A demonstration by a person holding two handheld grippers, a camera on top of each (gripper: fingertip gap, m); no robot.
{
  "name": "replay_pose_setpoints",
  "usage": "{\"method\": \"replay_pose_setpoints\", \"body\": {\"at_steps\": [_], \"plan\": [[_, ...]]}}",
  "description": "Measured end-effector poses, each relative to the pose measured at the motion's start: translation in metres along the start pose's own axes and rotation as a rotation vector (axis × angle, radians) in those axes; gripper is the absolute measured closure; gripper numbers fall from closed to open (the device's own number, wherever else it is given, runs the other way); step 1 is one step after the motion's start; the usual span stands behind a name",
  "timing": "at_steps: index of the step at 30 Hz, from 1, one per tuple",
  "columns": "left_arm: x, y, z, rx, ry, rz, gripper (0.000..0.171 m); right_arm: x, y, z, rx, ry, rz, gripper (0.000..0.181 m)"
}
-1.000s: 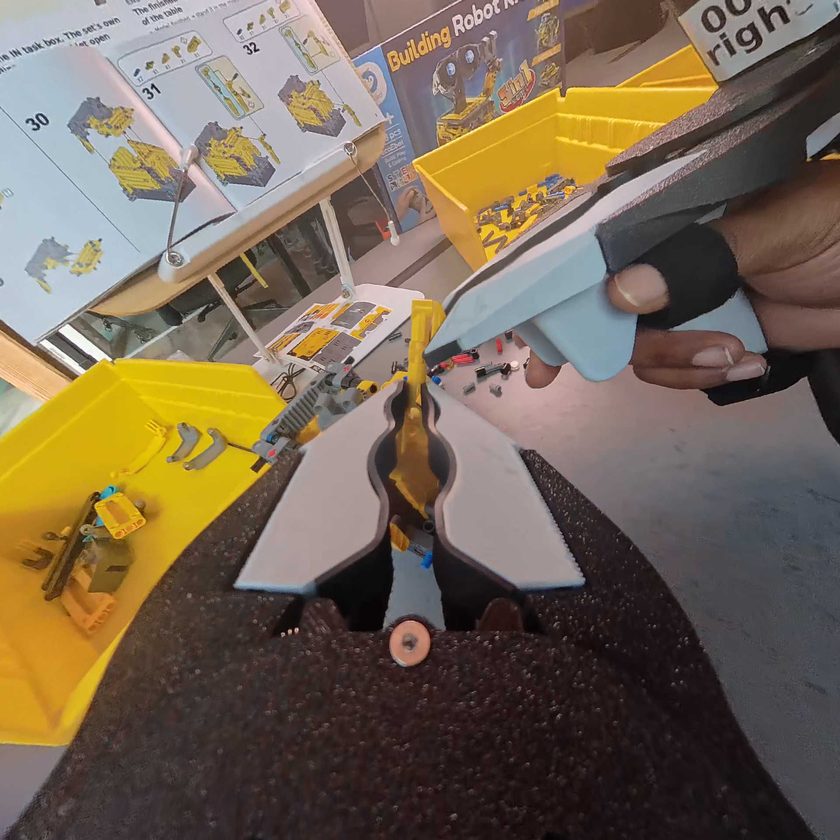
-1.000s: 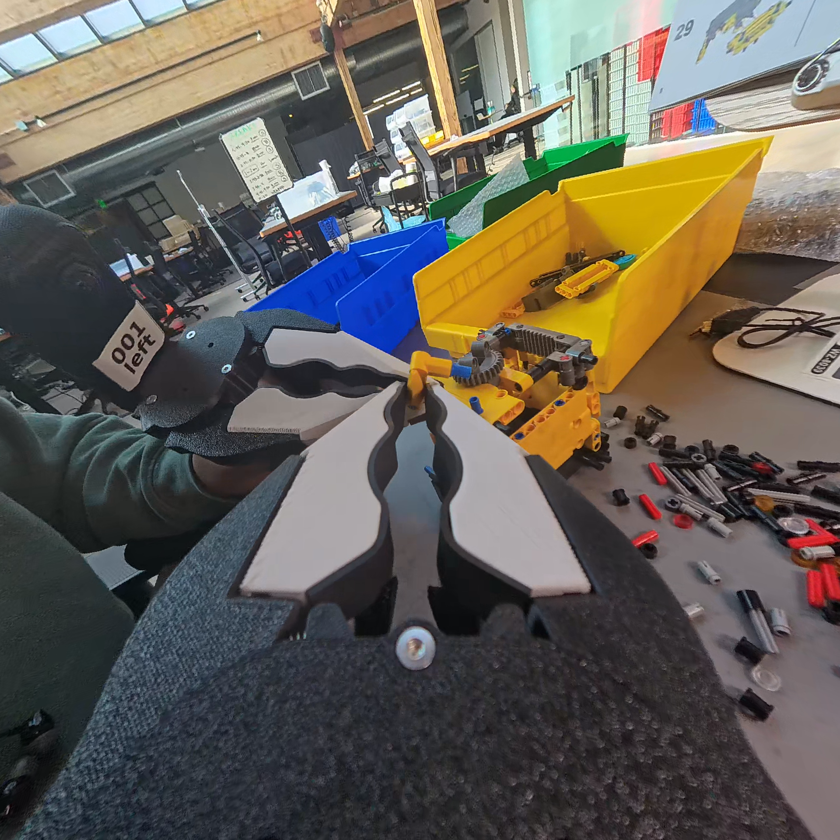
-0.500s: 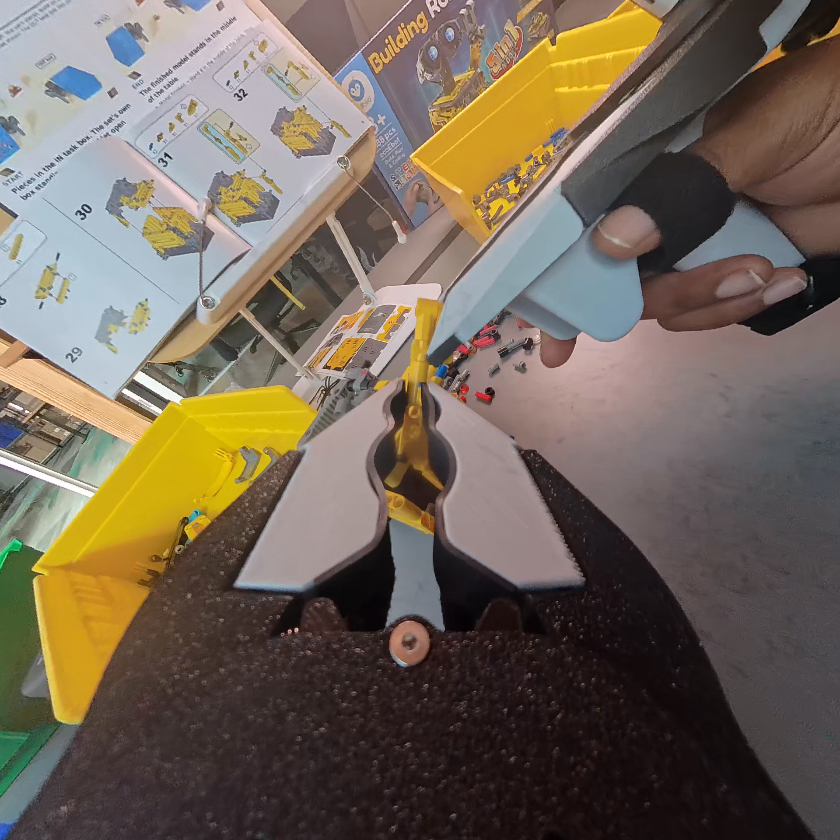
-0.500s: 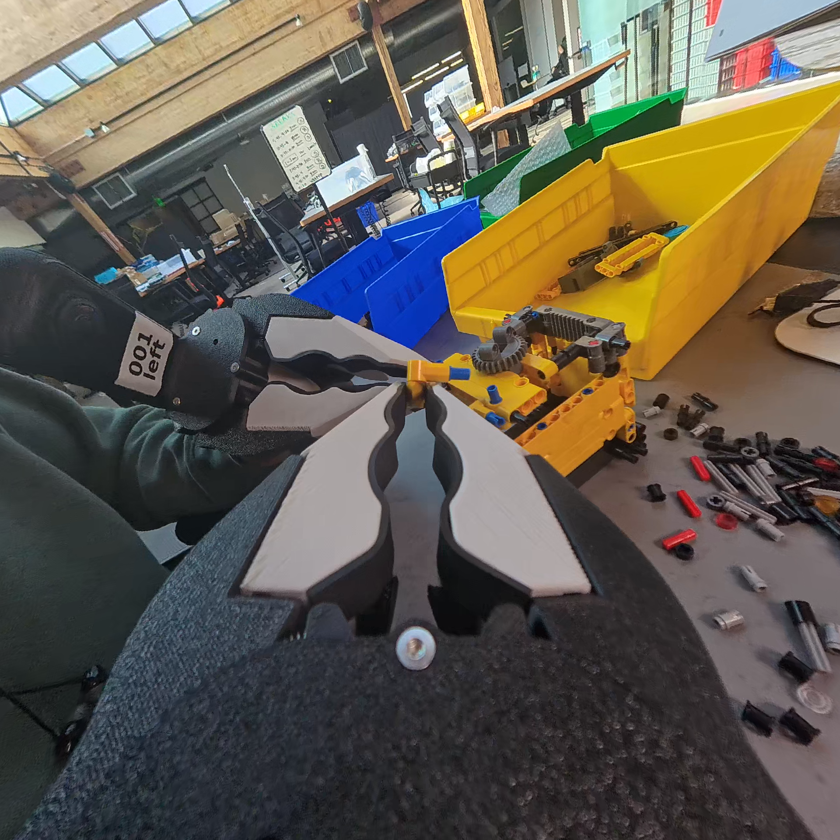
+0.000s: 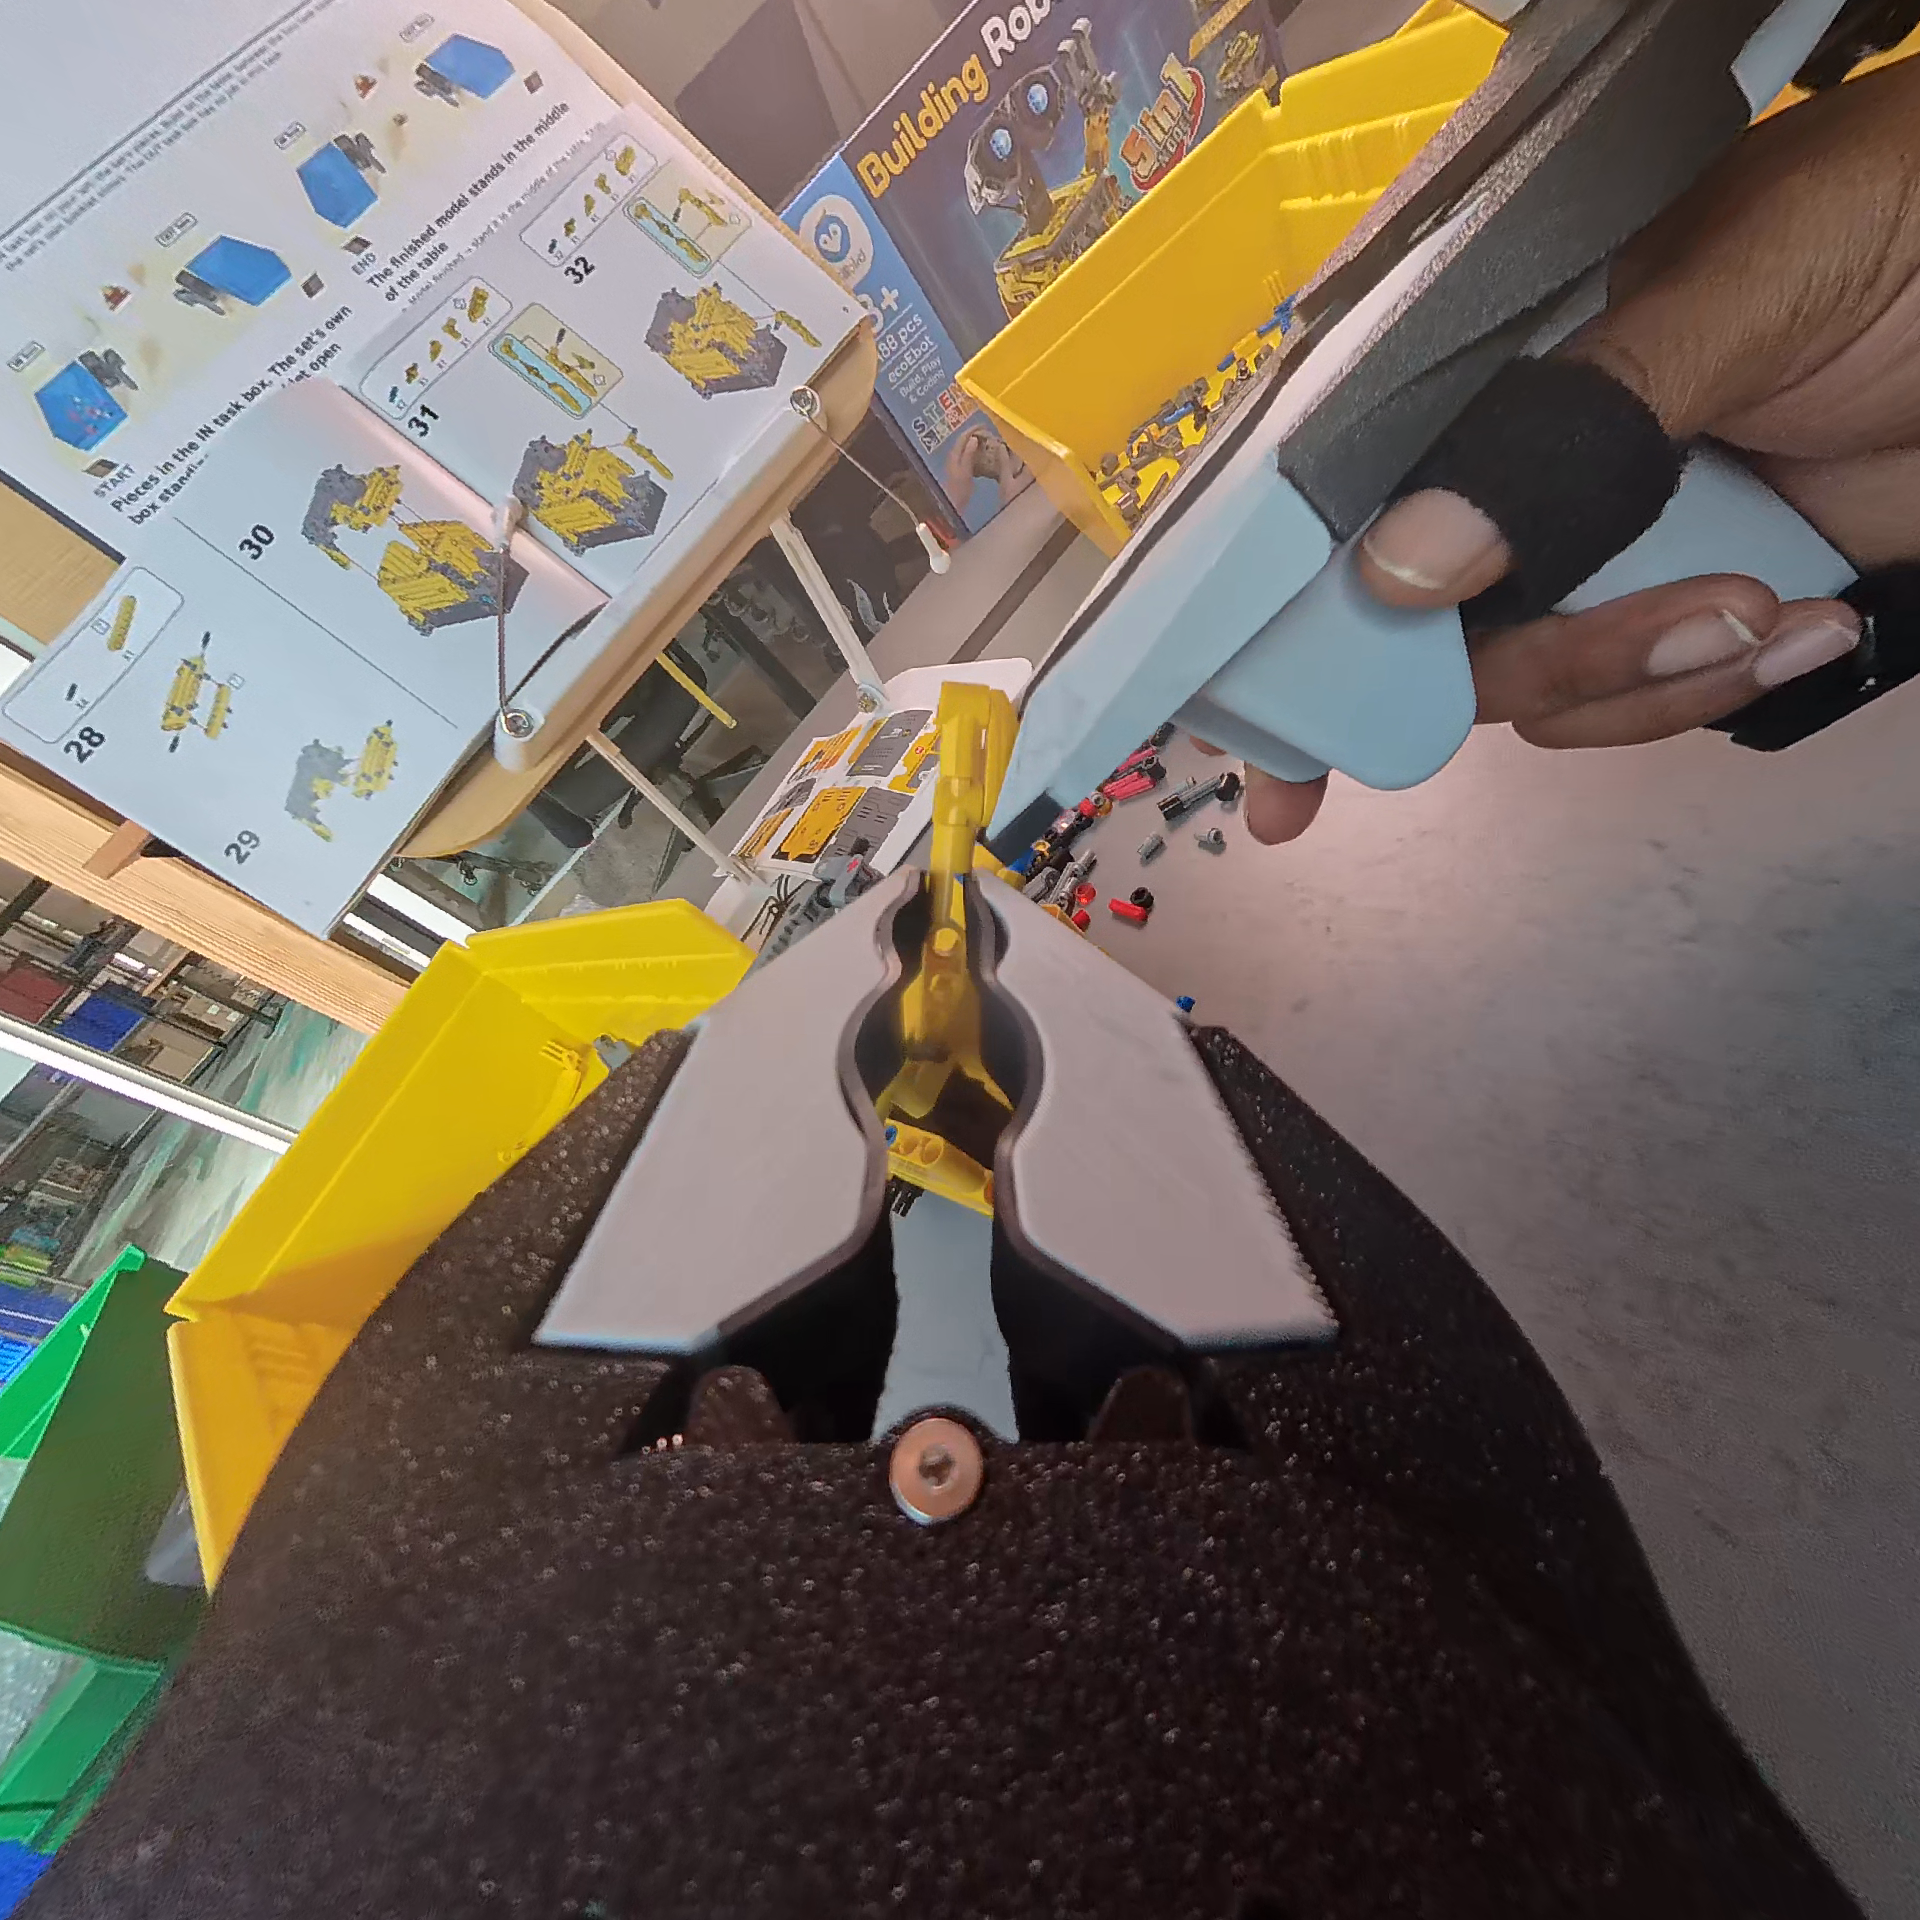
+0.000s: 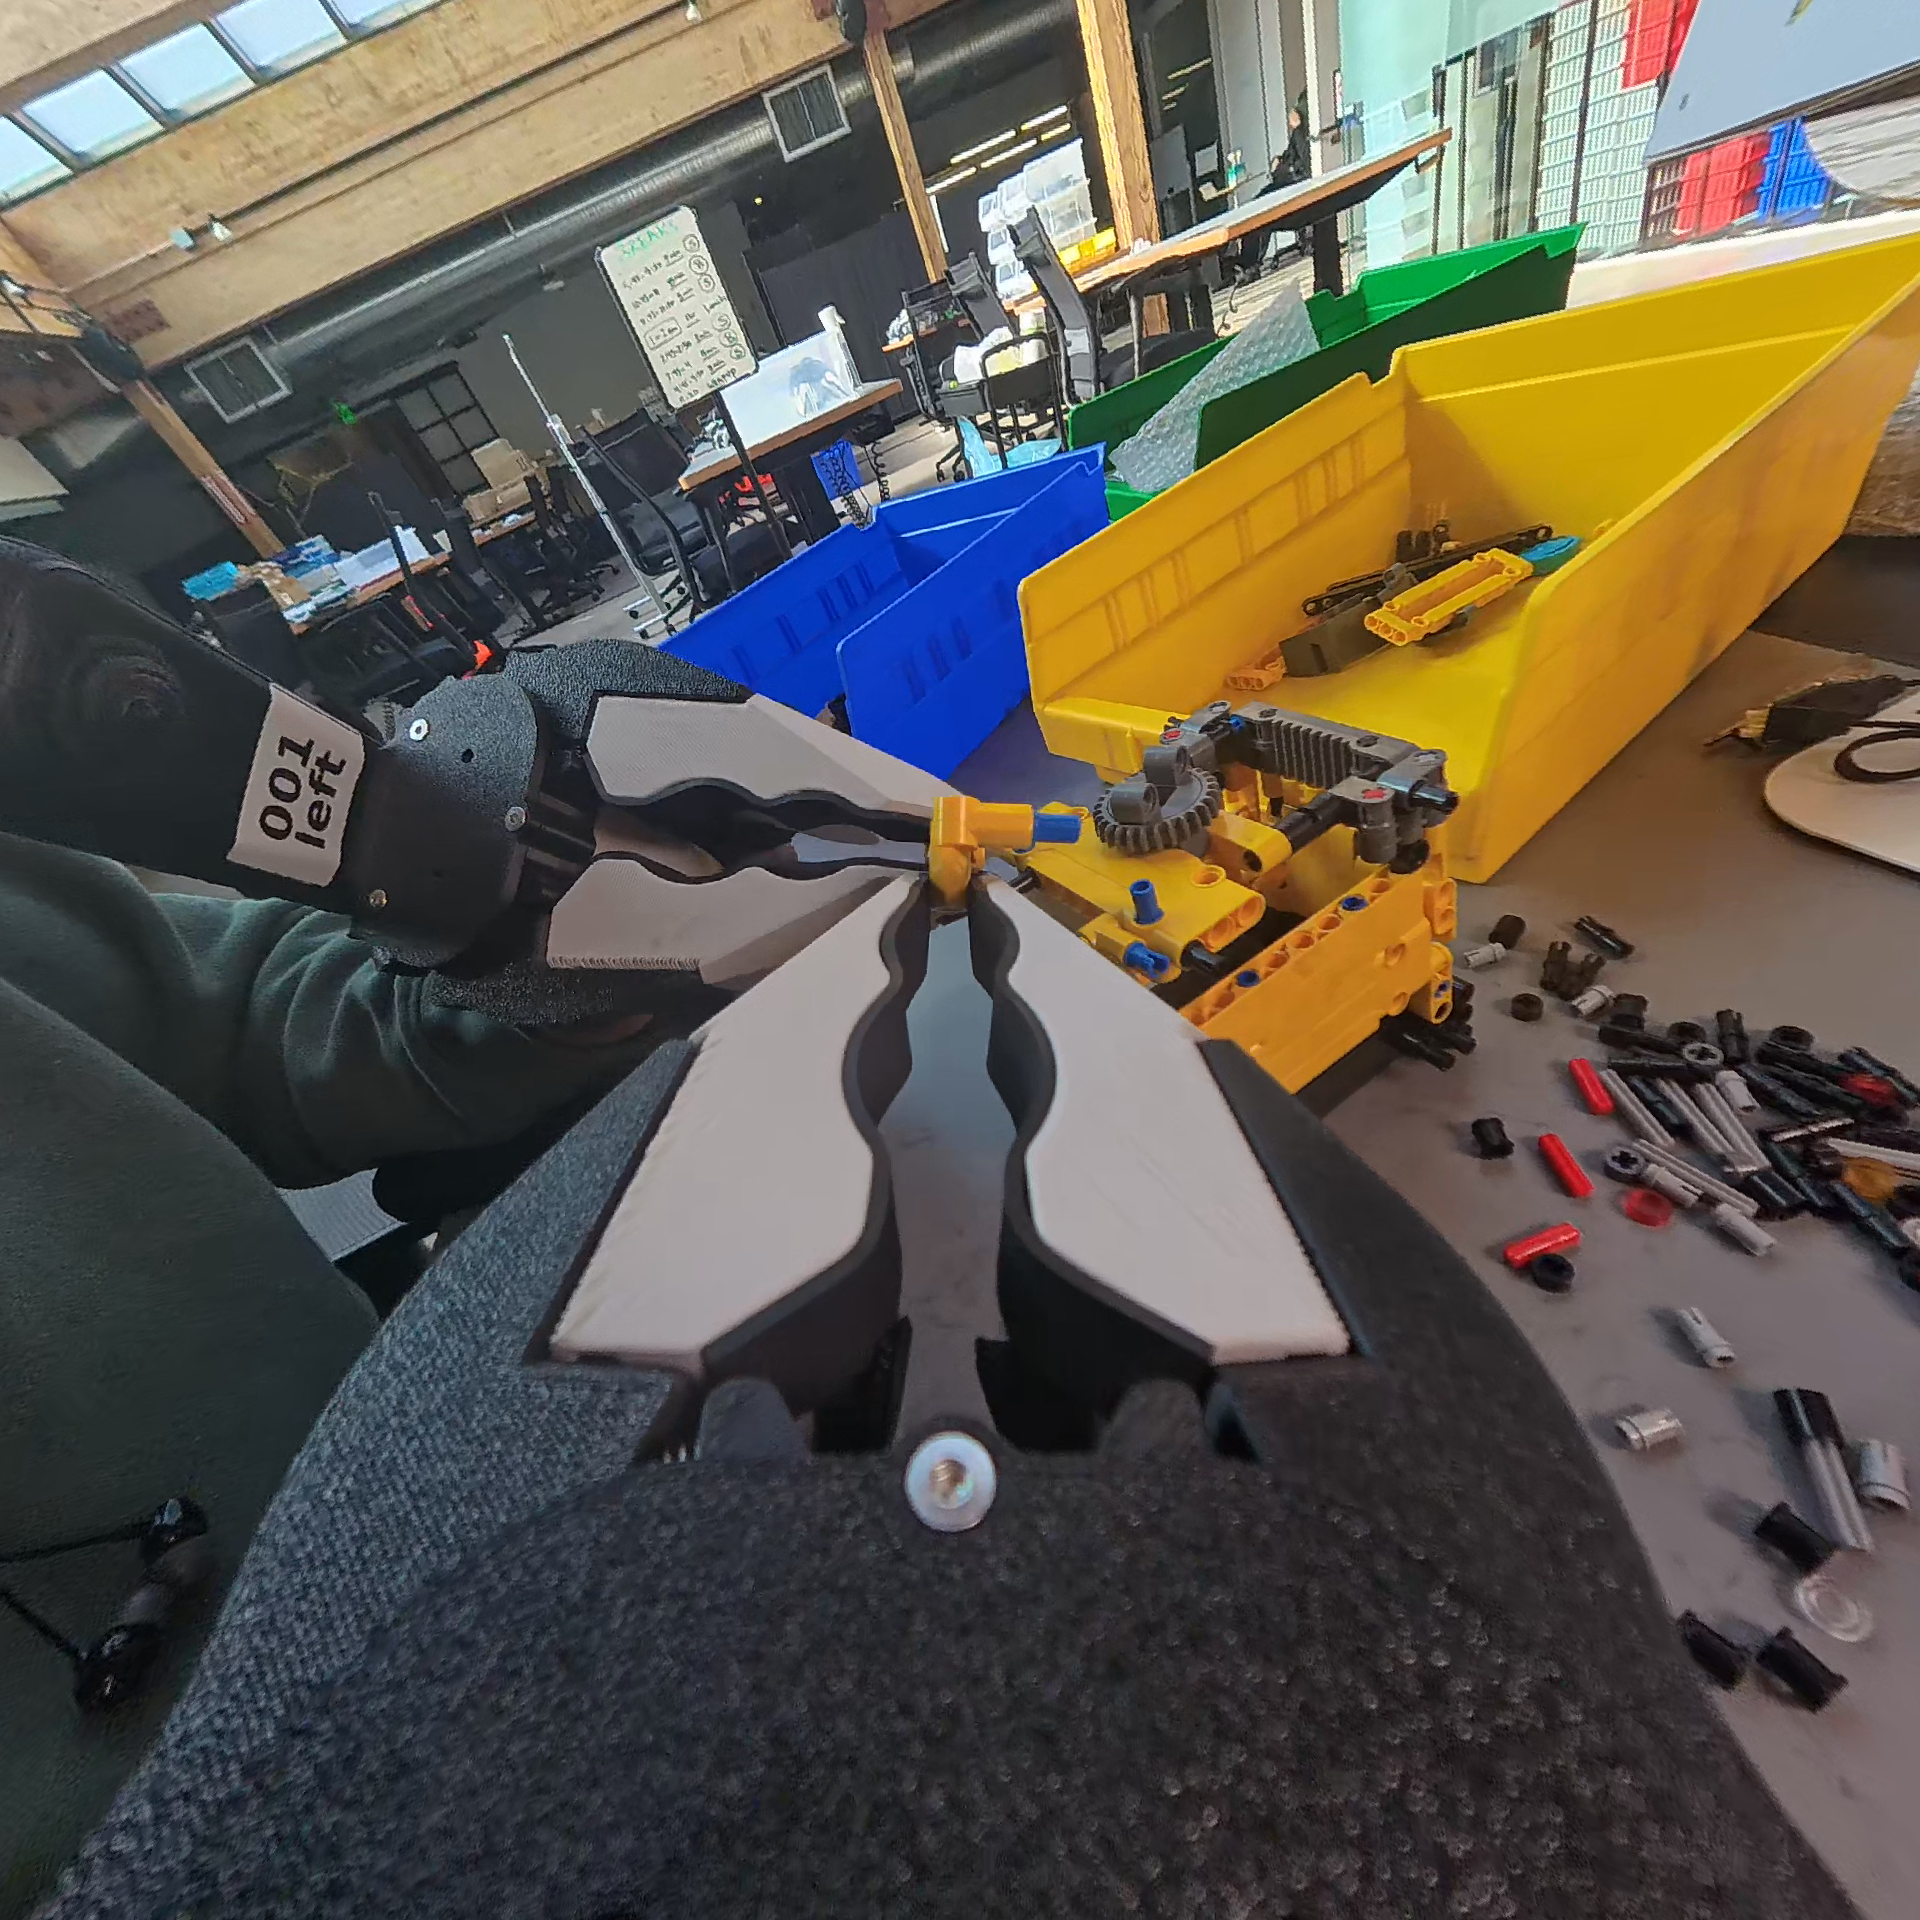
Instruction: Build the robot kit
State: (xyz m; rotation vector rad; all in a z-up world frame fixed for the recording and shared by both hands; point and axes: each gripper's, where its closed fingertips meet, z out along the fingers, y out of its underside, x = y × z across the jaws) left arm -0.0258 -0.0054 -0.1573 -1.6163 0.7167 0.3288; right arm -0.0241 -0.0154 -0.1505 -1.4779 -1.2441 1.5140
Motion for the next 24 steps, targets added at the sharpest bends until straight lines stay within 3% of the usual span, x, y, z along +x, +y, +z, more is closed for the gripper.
{"method": "replay_pose_setpoints", "body": {"at_steps": [12,24], "plan": [[0.006,0.005,-0.004,-0.008,0.012,0.204,0.166,-0.003,0.011,0.001,-0.073,-0.039,0.043,0.175],[0.003,0.004,-0.003,-0.025,-0.008,0.176,0.167,-0.003,0.006,-0.001,-0.034,-0.034,0.057,0.175]]}}
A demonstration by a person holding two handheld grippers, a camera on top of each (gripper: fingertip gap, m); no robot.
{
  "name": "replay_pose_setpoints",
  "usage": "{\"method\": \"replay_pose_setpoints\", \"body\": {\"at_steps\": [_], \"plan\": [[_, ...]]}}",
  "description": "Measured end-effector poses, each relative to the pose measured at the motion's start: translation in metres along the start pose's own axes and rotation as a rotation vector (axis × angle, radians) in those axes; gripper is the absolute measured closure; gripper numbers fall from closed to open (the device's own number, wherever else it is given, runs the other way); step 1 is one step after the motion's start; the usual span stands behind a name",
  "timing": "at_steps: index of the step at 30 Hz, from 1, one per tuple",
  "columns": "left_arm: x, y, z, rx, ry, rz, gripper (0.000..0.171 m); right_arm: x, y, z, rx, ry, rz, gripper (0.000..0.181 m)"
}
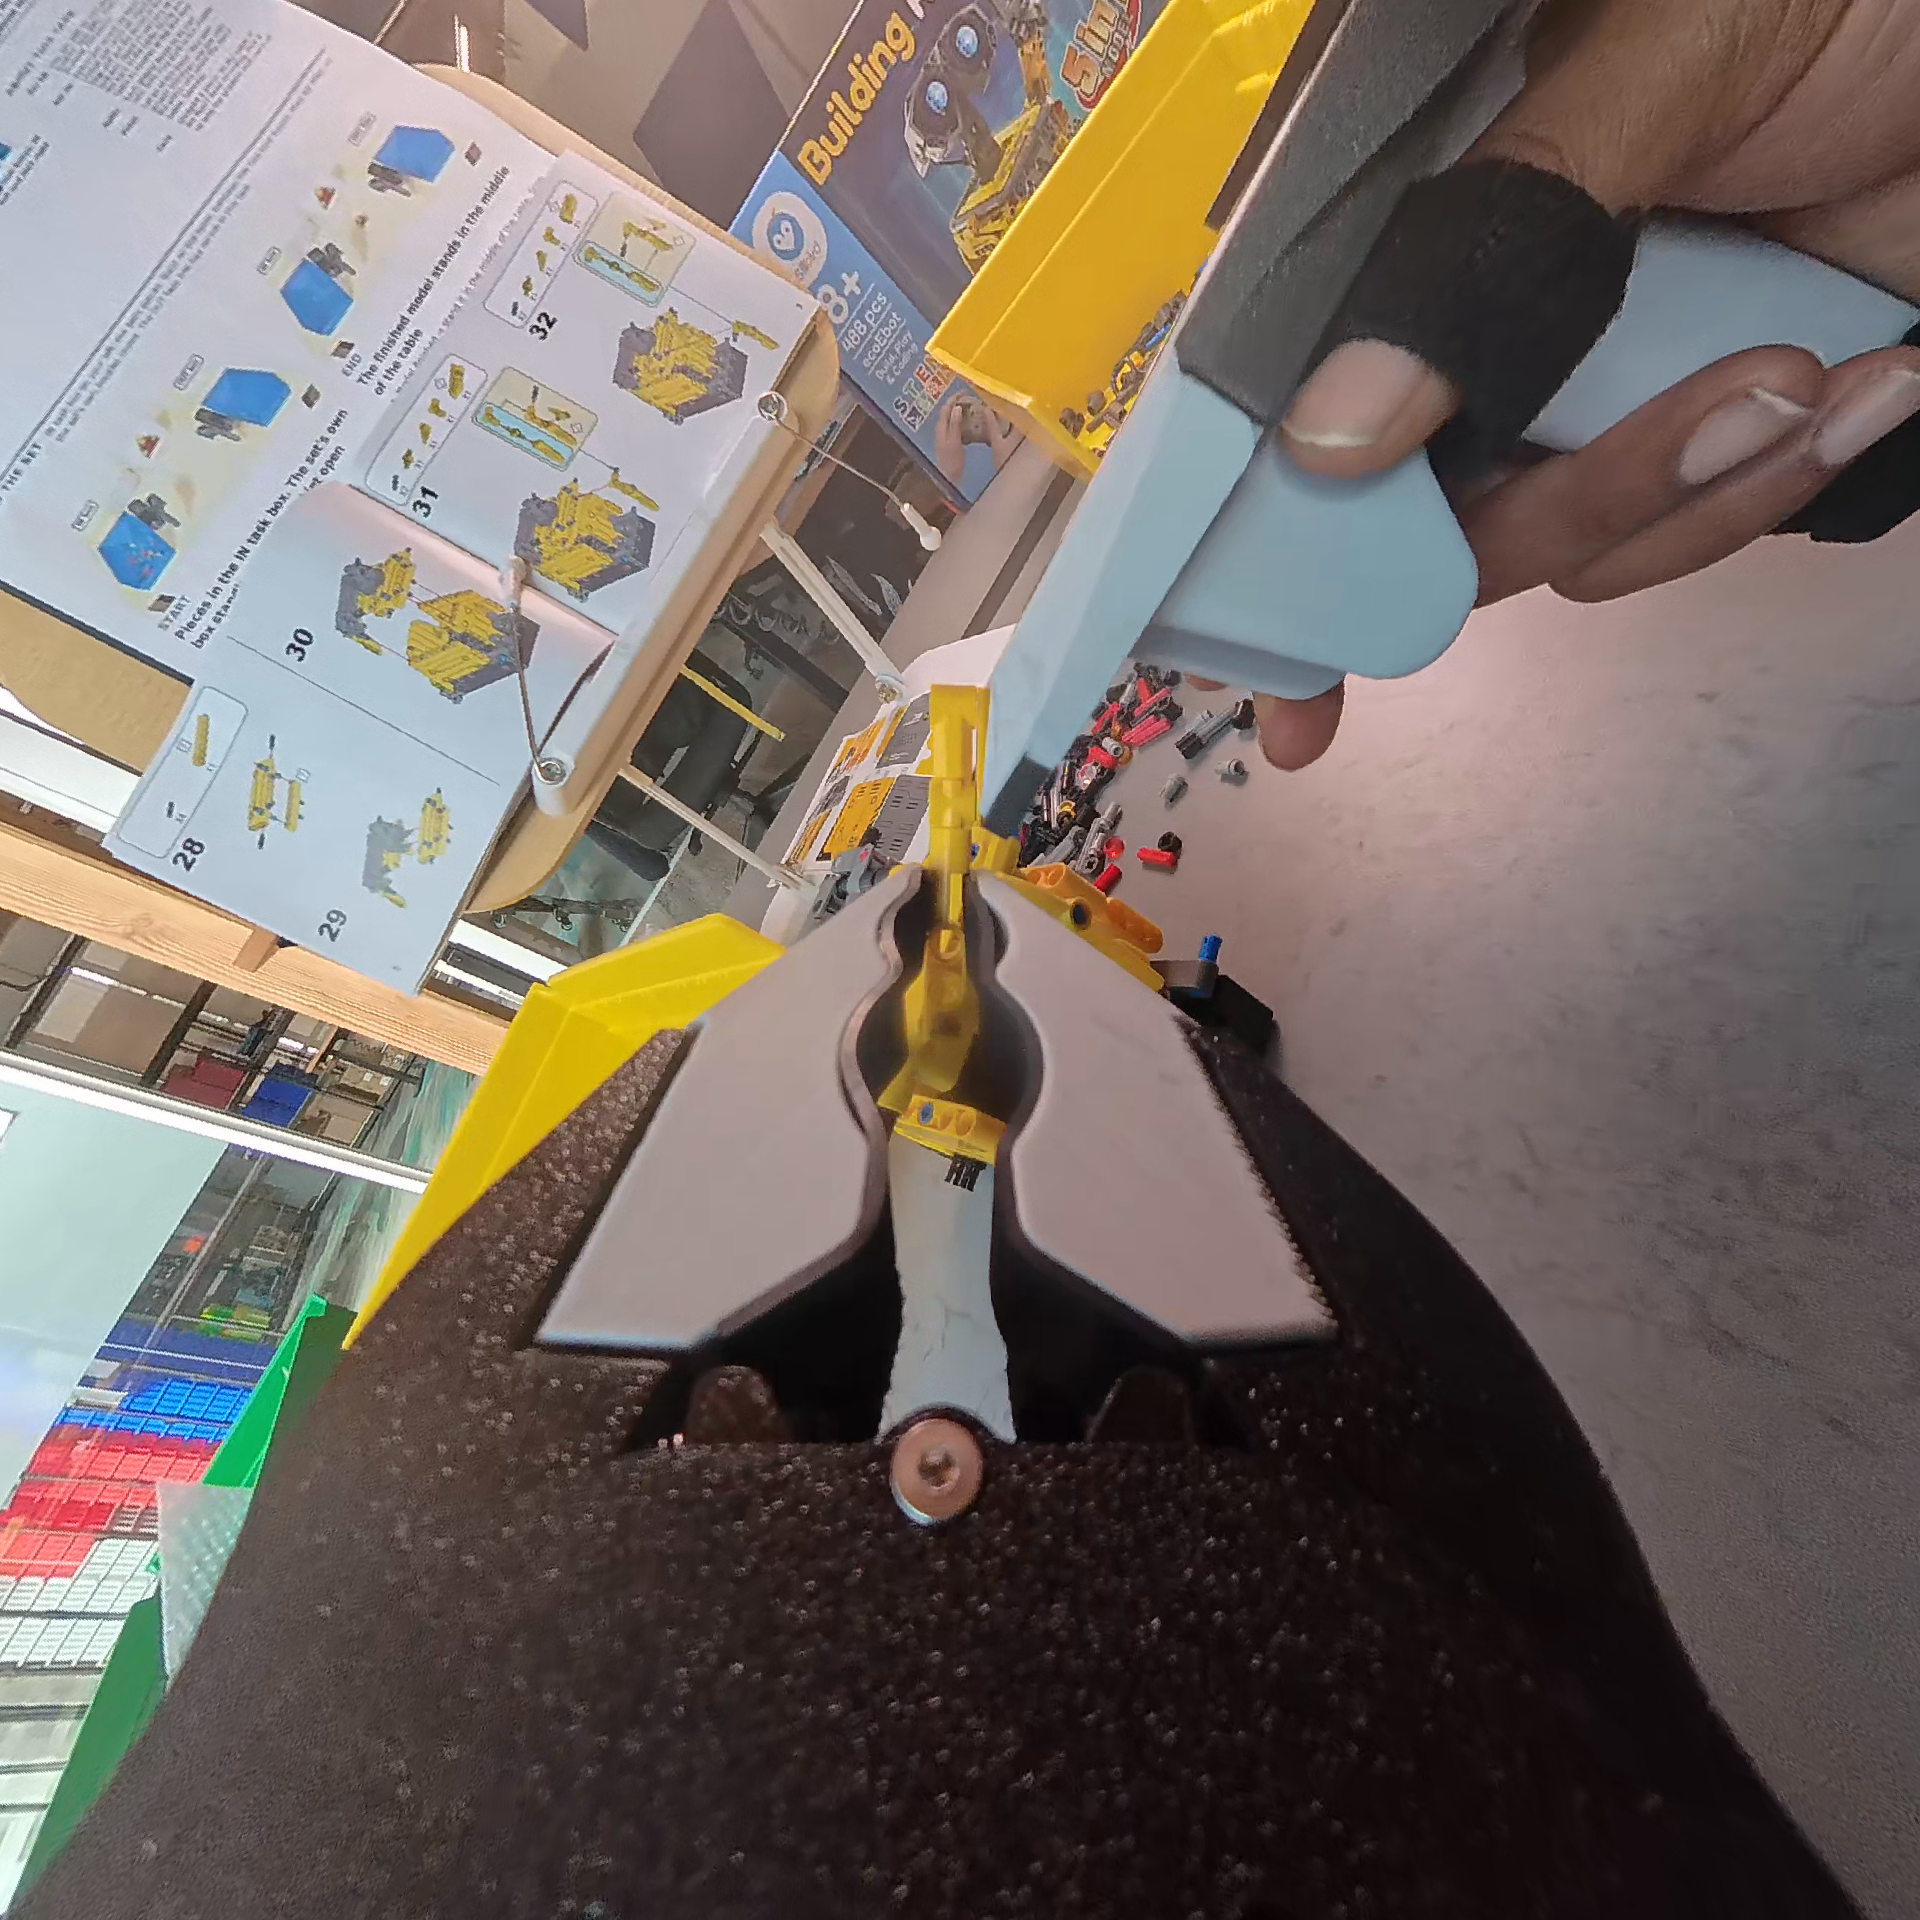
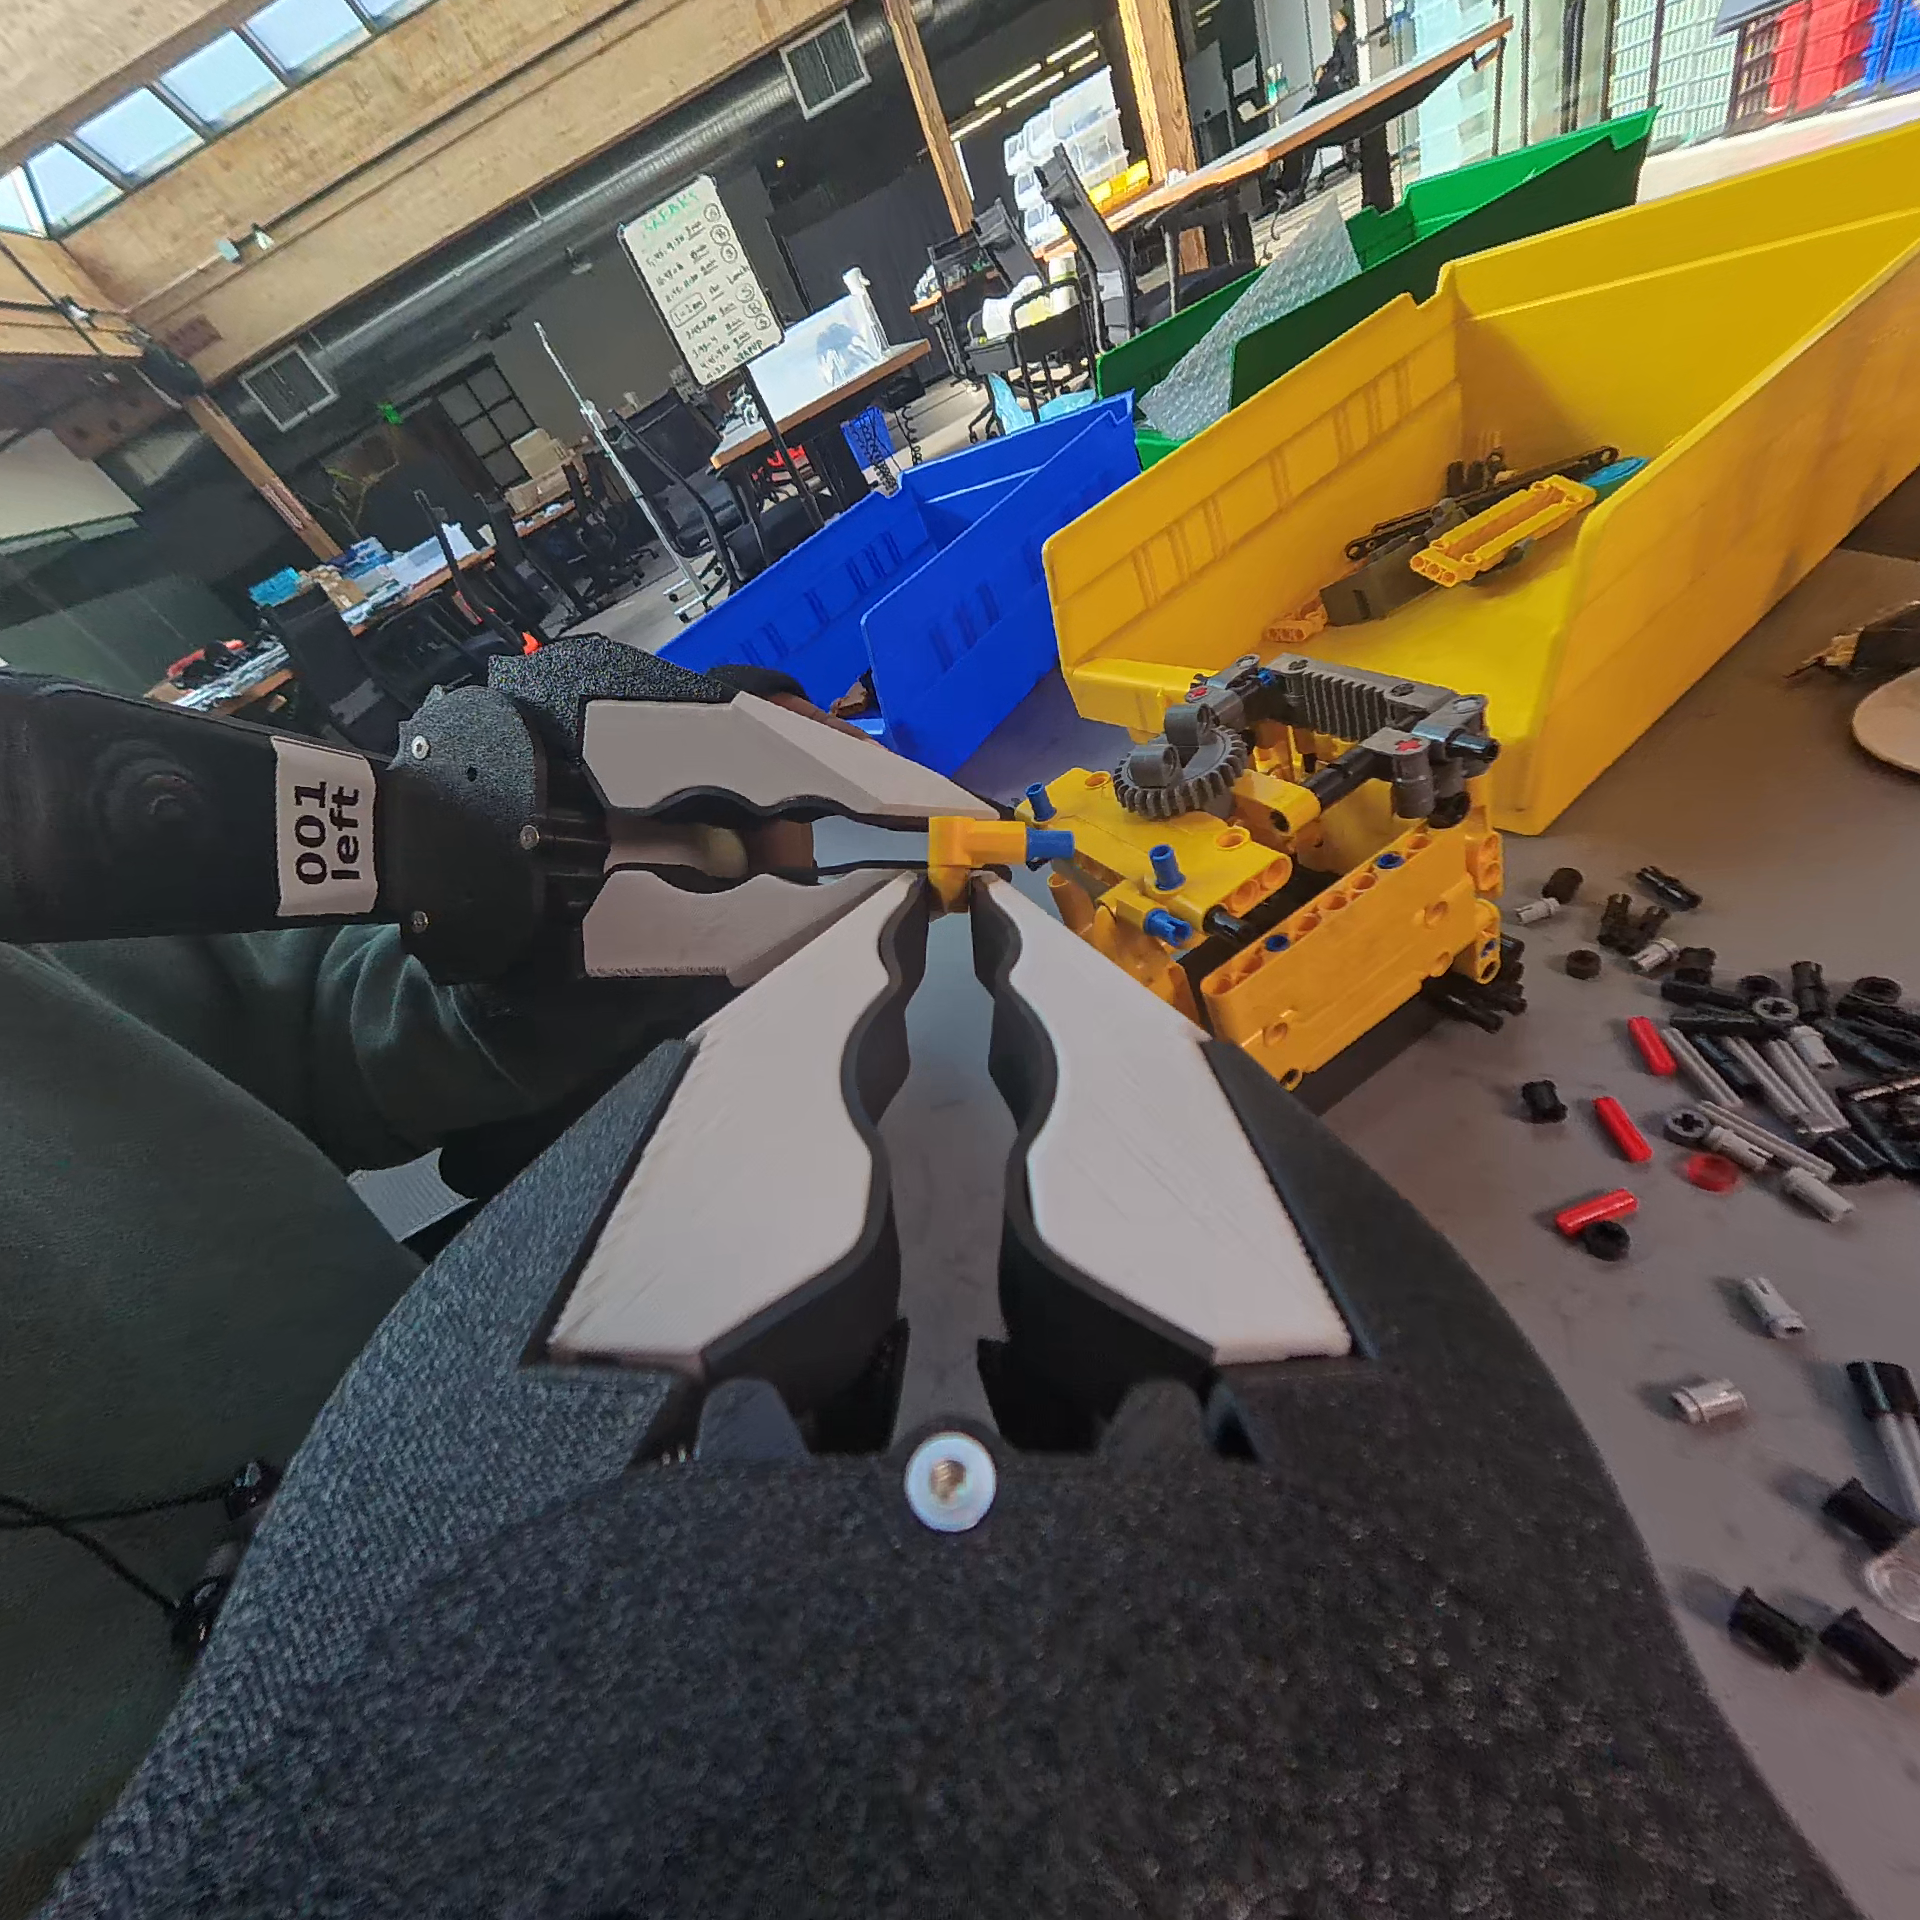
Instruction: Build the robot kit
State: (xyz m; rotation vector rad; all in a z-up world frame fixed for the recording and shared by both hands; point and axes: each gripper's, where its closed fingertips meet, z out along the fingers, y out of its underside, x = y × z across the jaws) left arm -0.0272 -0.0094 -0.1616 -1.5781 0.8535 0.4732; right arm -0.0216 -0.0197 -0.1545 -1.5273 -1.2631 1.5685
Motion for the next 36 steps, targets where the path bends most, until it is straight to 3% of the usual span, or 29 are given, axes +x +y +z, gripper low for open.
{"method": "replay_pose_setpoints", "body": {"at_steps": [22,36], "plan": [[0.013,0.007,0.002,-0.013,0.079,-0.018,0.166,0.004,0.013,0.0,-0.08,0.029,-0.028,0.176],[0.013,0.01,0.005,-0.071,0.116,-0.213,0.168,0.005,0.016,-0.001,-0.002,0.057,0.06,0.175]]}}
